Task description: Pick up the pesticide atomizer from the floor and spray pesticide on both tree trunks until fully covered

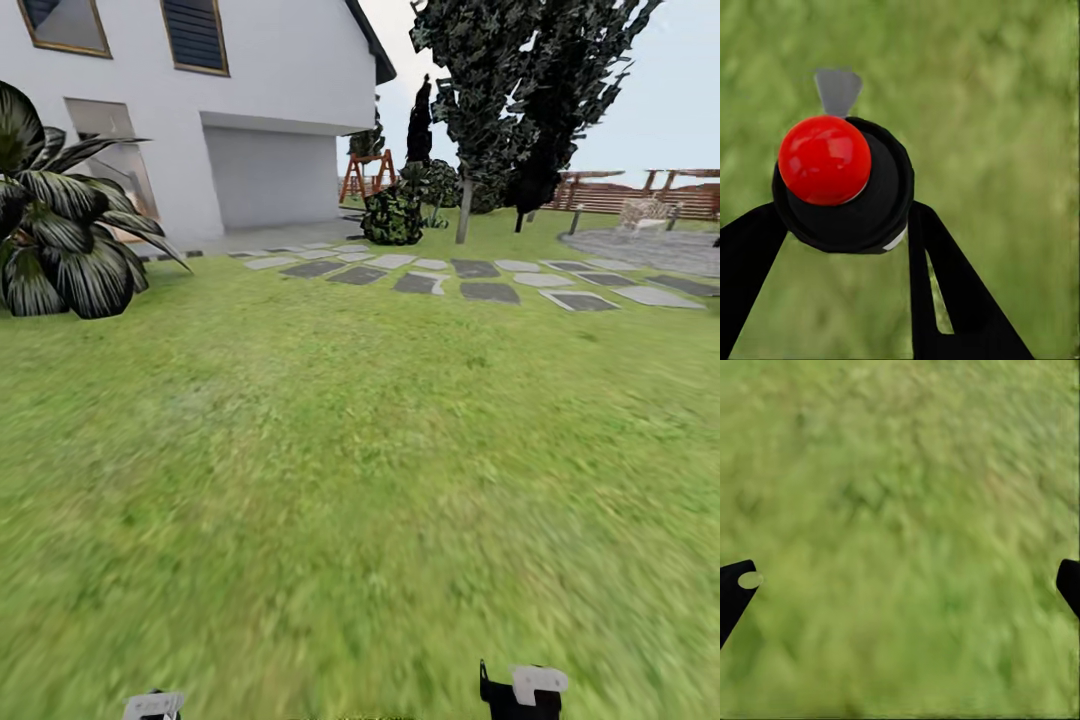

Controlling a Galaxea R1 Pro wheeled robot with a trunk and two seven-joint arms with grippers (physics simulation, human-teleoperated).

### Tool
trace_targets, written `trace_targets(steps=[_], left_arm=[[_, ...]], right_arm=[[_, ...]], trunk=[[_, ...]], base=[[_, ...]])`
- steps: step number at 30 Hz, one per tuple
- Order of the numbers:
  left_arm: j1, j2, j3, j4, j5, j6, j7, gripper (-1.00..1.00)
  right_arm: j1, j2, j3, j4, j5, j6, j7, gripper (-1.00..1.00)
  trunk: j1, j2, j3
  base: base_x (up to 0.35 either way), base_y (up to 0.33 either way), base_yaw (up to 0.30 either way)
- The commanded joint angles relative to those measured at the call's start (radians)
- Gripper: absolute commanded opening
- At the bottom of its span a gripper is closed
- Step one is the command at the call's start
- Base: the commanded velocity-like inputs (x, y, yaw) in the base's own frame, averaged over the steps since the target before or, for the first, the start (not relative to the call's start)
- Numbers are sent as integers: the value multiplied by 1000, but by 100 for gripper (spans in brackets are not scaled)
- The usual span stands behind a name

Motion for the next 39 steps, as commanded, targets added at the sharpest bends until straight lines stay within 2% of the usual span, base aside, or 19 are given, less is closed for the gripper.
trace_targets(steps=[1, 7, 39], left_arm=[[-1, 0, 4, 1, 11, -1, -11, -100], [-1, 0, 4, 1, 12, -1, -10, -100], [-1, -3, 3, 2, 10, 2, -12, -100]], right_arm=[[-1, 0, -3, 1, 10, -1, -7, 100], [-1, 0, -3, 1, 10, -1, -7, 100], [0, 0, -3, 1, 10, -1, -7, 100]], trunk=[[0, 0, -1], [0, 0, -1], [0, 0, -30]], base=[[-108, -266, -300], [-106, -134, -300], [-1, -1, -259]])
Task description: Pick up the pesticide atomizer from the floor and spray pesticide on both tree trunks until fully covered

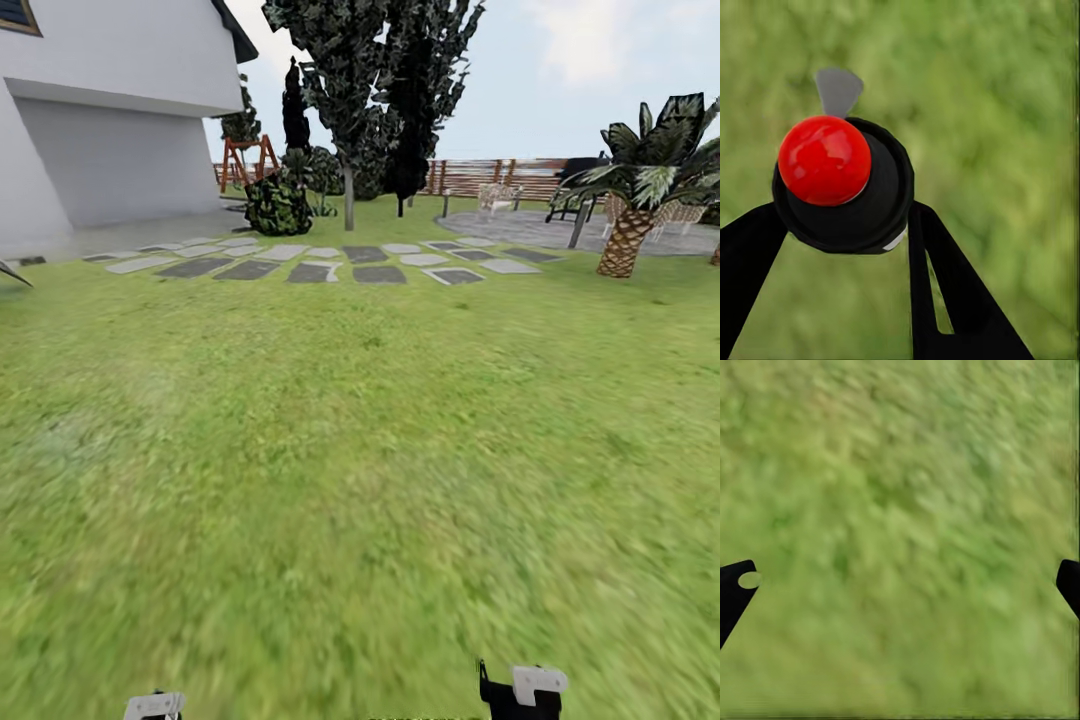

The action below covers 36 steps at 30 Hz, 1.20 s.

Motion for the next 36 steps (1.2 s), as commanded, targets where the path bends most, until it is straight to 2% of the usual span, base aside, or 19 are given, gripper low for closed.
trace_targets(steps=[1, 36], left_arm=[[0, 0, 4, 1, 11, -1, -10, -100], [0, 2, 7, -1, 15, -2, -9, -100]], right_arm=[[-1, 0, -3, 1, 10, -1, -7, 100], [-1, 0, -3, 1, 10, -1, -7, 100]], trunk=[[0, 0, -2], [0, 0, -37]], base=[[0, 0, -250], [0, 0, -250]])
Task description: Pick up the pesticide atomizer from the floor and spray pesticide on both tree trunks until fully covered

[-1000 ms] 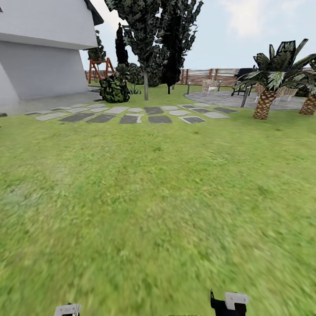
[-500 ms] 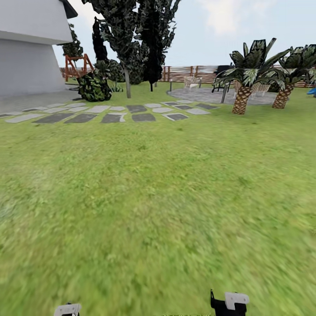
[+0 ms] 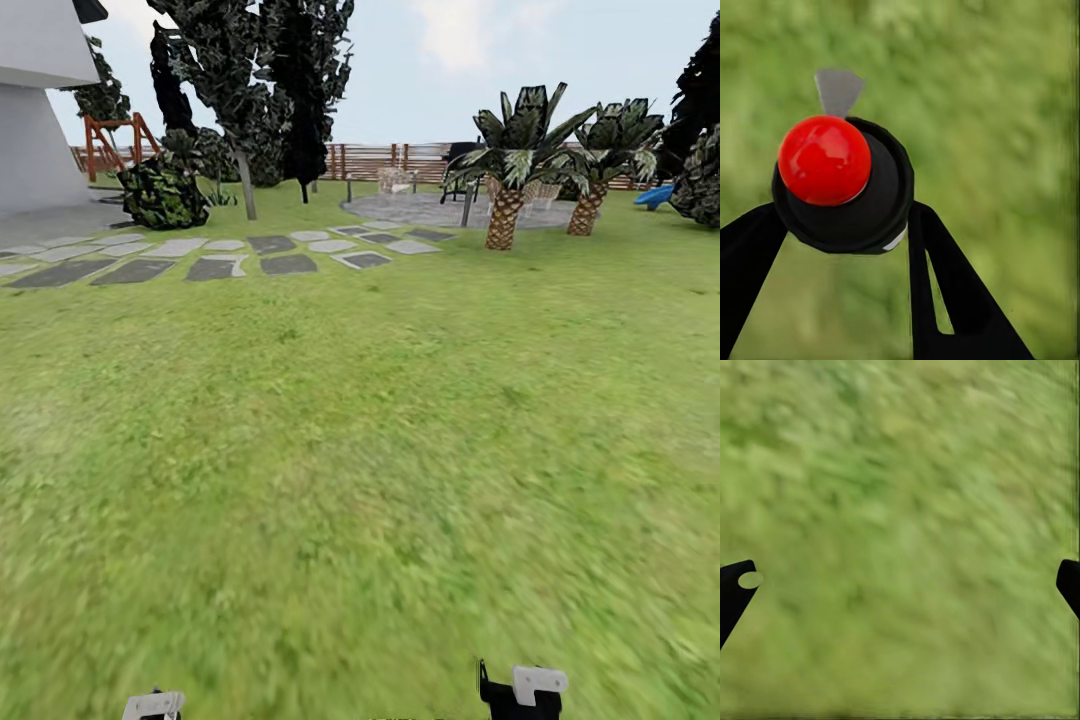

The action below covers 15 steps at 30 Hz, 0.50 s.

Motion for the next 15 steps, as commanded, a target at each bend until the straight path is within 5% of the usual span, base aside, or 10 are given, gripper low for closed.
trace_targets(steps=[1, 15], left_arm=[[0, 0, 4, 1, 11, -1, -10, -100], [0, 0, 3, 1, 9, 1, -10, -100]], right_arm=[[-1, 0, -4, 1, 10, -1, -7, 100], [-1, 0, -3, 1, 10, -1, -7, 100]], trunk=[[0, 0, -2], [0, 0, -16]], base=[[0, 0, -250], [0, 0, -250]])
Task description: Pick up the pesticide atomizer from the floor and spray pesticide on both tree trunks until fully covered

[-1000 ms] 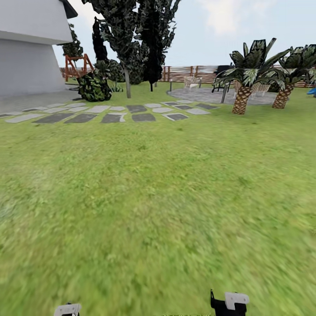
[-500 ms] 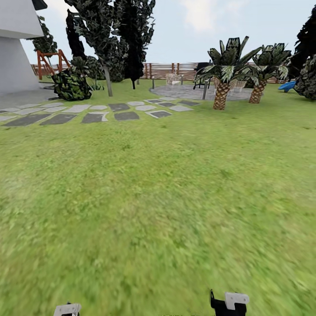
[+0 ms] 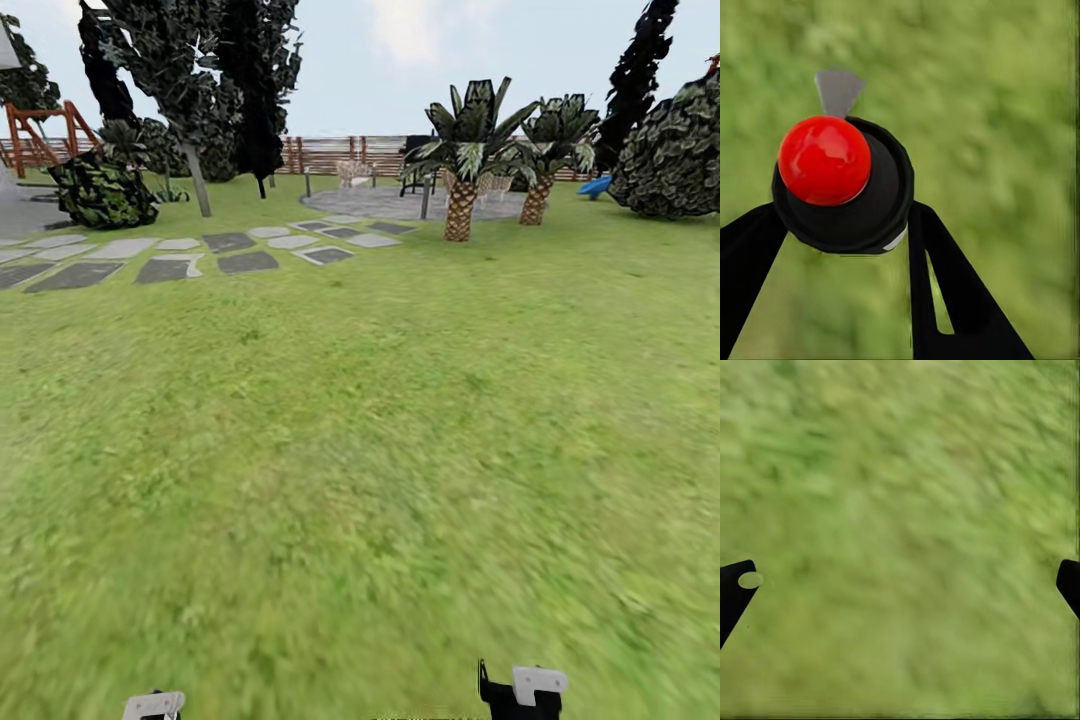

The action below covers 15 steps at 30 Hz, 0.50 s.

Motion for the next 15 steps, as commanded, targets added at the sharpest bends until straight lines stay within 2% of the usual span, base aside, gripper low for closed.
trace_targets(steps=[1, 15], left_arm=[[0, 0, 5, 1, 11, -1, -10, -100], [0, 0, 4, 1, 10, 1, -10, -100]], right_arm=[[-1, 0, -3, 1, 10, -1, -7, 100], [-1, 0, -4, 1, 10, -1, -7, 100]], trunk=[[0, 0, -2], [0, 0, -16]], base=[[0, 0, -250], [0, 0, -250]])
